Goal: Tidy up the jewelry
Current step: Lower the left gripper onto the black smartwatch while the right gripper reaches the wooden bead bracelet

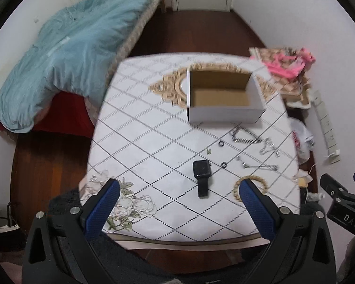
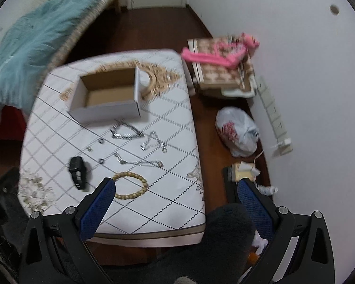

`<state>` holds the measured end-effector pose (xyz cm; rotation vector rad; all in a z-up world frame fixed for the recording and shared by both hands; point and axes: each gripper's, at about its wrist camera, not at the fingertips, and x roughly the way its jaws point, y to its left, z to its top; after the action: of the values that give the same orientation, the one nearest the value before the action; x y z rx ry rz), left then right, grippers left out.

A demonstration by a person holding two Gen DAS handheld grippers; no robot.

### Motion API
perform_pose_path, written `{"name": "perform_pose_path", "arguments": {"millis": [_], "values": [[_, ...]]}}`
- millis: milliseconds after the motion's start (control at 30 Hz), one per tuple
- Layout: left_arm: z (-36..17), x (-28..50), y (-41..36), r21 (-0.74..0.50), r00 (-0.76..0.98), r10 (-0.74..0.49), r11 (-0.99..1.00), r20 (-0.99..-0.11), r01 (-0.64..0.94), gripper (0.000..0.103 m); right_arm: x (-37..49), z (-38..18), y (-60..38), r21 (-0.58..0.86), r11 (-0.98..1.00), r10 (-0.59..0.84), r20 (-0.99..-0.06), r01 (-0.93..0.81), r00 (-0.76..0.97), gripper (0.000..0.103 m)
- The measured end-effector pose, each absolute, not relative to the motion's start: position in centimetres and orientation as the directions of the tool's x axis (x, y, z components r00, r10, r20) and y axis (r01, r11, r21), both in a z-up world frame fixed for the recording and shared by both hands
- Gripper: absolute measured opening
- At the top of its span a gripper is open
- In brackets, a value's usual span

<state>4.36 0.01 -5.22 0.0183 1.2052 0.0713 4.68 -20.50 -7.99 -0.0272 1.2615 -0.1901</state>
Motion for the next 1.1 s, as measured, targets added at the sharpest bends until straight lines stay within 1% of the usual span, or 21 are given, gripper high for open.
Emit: {"name": "perform_pose_path", "arguments": {"millis": [167,333,400,467,500,567,633,700,733,767,800,933,1000,1067,1100], "values": [[-10.9,6.4,0.5,0.087,0.243,0.095,0.995,-0.965,-0.044,0.103,6.3,-14.9,-20.6,-0.084,0.987,-0.108,-0.978,0.137,0.181,0.103],[-14.9,7.0,1.2,0.083,0.168,0.090,0.995,-0.982,-0.046,0.103,6.8,-20.0,-19.9,-0.074,0.990,-0.087,-0.990,0.120,0.108,0.098],[-16.2,7.2,1.6,0.080,0.136,0.088,0.995,-0.987,-0.060,0.103,6.9,-21.5,-19.4,-0.071,0.991,-0.081,-0.993,0.113,0.086,0.092],[-17.2,7.2,1.8,0.069,0.121,0.077,0.995,-0.990,-0.072,0.103,7.0,-22.6,-19.0,-0.074,0.991,-0.081,-0.994,0.109,0.069,0.089],[-17.5,7.2,1.9,0.068,0.114,0.077,0.995,-0.991,-0.077,0.103,7.0,-23.2,-18.8,-0.064,0.992,-0.071,-0.996,0.107,0.061,0.085],[-18.2,7.3,1.9,0.056,0.102,0.064,0.995,-0.993,-0.081,0.103,6.9,-24.0,-18.5,-0.057,0.993,-0.063,-0.997,0.106,0.053,0.080],[-18.6,7.3,1.9,0.051,0.095,0.058,0.995,-0.994,-0.083,0.103,7.1,-24.5,-18.1,-0.047,0.994,-0.052,-0.998,0.103,0.046,0.077],[-19.0,7.3,1.8,0.036,0.094,0.043,0.996,-0.995,-0.081,0.103,7.0,-25.1,-17.8,-0.043,0.993,-0.047,-0.998,0.105,0.037,0.068],[-19.1,7.4,1.7,0.033,0.097,0.041,0.996,-0.994,-0.081,0.103,7.0,-25.2,-17.8,-0.043,0.993,-0.047,-0.998,0.106,0.032,0.066],[-19.3,7.5,1.7,0.024,0.099,0.032,0.997,-0.995,-0.078,0.103,6.9,-25.4,-17.7,-0.042,0.993,-0.046,-0.998,0.107,0.034,0.062],[-19.6,7.6,1.6,0.016,0.096,0.023,0.997,-0.995,-0.077,0.102,6.9,-25.6,-17.6,-0.042,0.993,-0.046,-0.998,0.108,0.035,0.054],[-20.8,8.1,1.8,-0.052,0.086,-0.044,0.995,-0.995,-0.089,0.102,7.0,-25.5,-17.8,-0.032,0.993,-0.039,-0.997,0.117,0.059,0.043],[-21.5,8.2,1.7,-0.079,0.093,-0.070,0.992,-0.993,-0.096,0.102,6.9,-25.5,-17.6,-0.031,0.993,-0.039,-0.997,0.115,0.068,0.041],[-22.2,8.4,1.6,-0.104,0.106,-0.093,0.990,-0.990,-0.100,0.096,6.8,-25.4,-17.5,-0.031,0.994,-0.038,-0.997,0.109,0.070,0.041],[-22.5,8.5,1.5,-0.111,0.111,-0.100,0.989,-0.989,-0.099,0.085,6.9,-25.4,-17.6,-0.030,0.994,-0.038,-0.997,0.106,0.070,0.041]]}}
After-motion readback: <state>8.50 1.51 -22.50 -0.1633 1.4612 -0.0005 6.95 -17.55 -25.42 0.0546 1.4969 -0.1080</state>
